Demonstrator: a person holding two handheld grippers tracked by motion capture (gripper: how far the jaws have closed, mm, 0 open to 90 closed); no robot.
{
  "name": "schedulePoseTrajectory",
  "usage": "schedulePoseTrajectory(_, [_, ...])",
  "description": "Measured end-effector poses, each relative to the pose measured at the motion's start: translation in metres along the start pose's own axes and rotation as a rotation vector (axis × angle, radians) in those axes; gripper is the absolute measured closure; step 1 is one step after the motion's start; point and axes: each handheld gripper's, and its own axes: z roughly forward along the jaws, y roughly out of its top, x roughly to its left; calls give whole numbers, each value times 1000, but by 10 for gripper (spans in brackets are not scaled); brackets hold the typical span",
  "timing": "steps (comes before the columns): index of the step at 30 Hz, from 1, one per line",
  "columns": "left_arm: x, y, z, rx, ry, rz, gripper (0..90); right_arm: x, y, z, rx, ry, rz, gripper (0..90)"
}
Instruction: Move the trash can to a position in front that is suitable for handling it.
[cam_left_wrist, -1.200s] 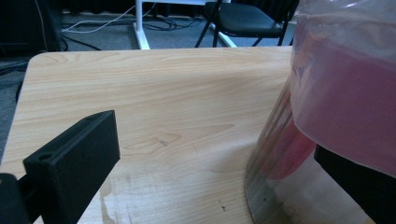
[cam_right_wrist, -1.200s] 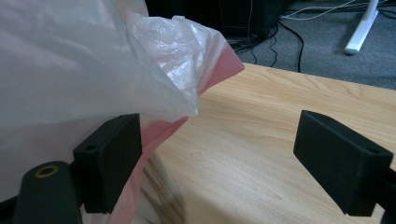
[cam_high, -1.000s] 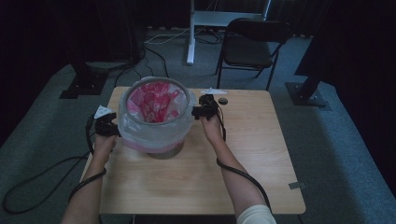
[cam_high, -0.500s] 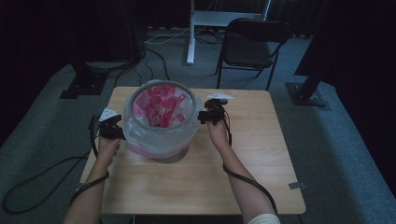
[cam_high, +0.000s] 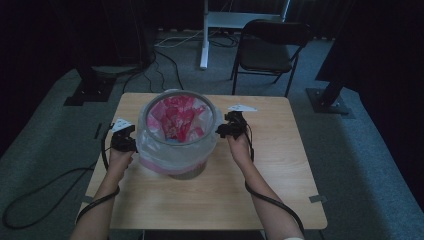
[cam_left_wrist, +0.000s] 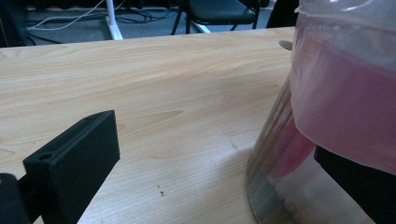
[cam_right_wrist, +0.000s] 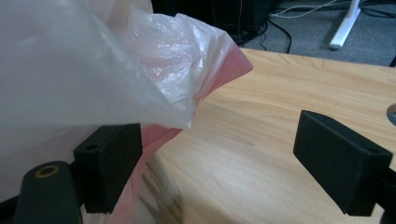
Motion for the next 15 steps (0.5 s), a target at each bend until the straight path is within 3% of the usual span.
schedulePoseTrajectory(15, [-18,-2,-3,20,-31,28,0,-1,-14,-22,0,-14,33,151])
